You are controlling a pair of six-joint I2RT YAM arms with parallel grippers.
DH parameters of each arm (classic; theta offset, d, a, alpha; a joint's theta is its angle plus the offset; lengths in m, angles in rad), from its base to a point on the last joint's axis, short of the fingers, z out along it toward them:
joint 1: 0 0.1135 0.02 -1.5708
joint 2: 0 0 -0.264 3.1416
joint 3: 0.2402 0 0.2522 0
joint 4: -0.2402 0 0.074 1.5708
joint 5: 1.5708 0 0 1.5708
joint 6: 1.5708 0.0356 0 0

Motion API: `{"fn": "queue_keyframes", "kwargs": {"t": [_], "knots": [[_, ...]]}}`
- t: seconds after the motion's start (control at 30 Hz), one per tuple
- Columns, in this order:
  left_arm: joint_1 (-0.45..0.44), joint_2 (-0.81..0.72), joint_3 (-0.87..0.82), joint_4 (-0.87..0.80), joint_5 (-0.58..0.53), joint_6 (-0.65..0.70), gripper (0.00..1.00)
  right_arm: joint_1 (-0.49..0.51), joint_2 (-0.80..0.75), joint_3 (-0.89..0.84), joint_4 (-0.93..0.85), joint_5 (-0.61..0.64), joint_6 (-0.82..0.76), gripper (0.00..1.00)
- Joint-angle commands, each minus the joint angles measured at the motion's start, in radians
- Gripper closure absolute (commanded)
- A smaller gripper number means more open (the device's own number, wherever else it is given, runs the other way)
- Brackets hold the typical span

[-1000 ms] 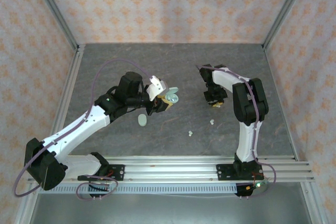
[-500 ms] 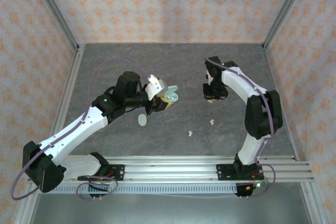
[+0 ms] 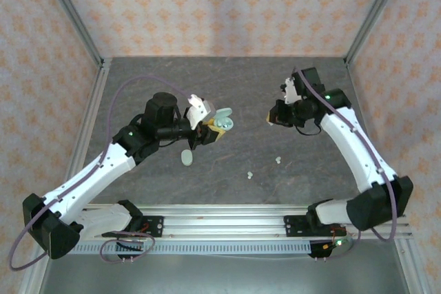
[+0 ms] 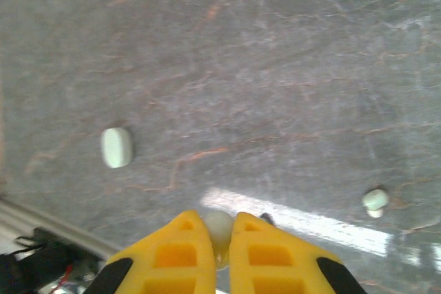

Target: Insert the wireless bluetooth earbuds into the charging case

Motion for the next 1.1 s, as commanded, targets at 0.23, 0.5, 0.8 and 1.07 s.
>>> {"fn": "queue_keyframes", "kwargs": {"t": [0.23, 0.5, 0.8, 1.07], "knots": [[-0.009, -0.008, 0.084, 0.033, 0.088, -0.057, 0.87, 0.011, -0.225, 0.027, 0.306, -0.365, 0.287, 0.9], [-0.018, 0.01, 0.103, 0.056, 0.119, -0.088, 0.87, 0.137, -0.231, 0.076, 0.33, -0.303, 0.23, 0.88], [-0.025, 0.009, 0.11, 0.041, 0.125, -0.09, 0.87, 0.299, -0.139, 0.133, 0.315, -0.251, 0.158, 0.89], [-0.027, -0.003, 0.111, 0.031, 0.125, -0.085, 0.87, 0.312, -0.092, 0.151, 0.24, -0.193, 0.094, 0.9]]}}
